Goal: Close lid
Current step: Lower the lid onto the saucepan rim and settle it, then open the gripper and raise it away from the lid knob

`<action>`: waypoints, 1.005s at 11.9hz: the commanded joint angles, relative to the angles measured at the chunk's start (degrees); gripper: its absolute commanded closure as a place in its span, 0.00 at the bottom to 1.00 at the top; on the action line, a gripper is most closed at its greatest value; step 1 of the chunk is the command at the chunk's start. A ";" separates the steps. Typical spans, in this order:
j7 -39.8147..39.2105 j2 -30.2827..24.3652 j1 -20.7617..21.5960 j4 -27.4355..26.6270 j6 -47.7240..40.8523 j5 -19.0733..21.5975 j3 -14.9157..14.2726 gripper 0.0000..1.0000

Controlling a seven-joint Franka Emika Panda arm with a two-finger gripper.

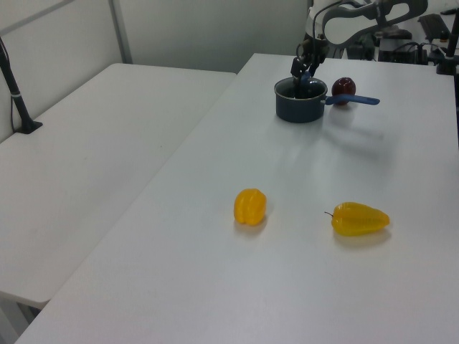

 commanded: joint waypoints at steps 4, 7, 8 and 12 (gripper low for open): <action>-0.80 -6.68 1.38 -1.06 -9.04 -1.19 -0.76 0.00; -0.80 -10.45 1.73 -0.80 -15.37 -2.51 -0.58 0.00; -0.80 -11.60 1.82 -0.97 -16.60 -2.51 -0.23 0.00; -0.71 -15.47 10.15 -1.15 -26.18 -1.72 0.12 0.00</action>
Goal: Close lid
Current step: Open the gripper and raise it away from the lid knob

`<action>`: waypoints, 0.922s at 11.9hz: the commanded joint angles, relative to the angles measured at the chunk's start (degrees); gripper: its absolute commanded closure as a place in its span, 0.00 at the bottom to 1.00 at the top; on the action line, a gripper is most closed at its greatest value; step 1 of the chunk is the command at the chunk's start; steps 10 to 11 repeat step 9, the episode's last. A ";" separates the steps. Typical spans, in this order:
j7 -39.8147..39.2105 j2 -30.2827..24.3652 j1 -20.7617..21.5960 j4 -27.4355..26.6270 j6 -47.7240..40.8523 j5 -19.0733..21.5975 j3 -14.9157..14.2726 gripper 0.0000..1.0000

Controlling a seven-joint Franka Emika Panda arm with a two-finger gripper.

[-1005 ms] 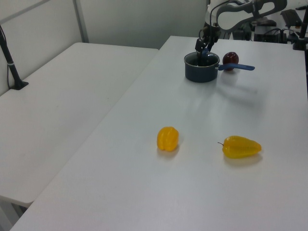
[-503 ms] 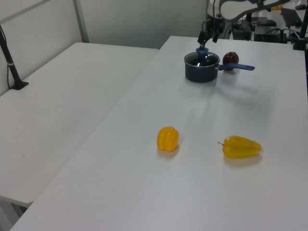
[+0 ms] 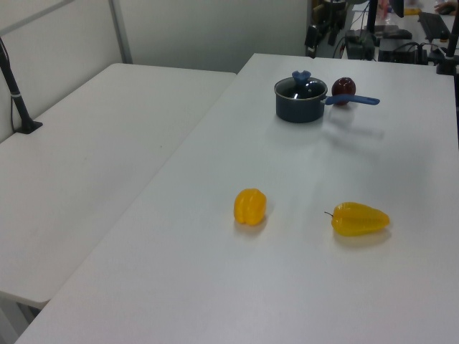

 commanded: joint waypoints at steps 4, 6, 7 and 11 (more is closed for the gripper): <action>-0.97 -12.55 12.69 -5.78 -15.65 4.95 -0.52 0.00; -1.24 -16.88 12.96 -8.17 -19.87 6.73 -0.52 0.00; -1.24 -16.89 12.87 -8.17 -20.68 6.73 -0.61 0.00; -1.15 -16.72 12.44 -8.08 -20.77 6.73 -0.61 0.00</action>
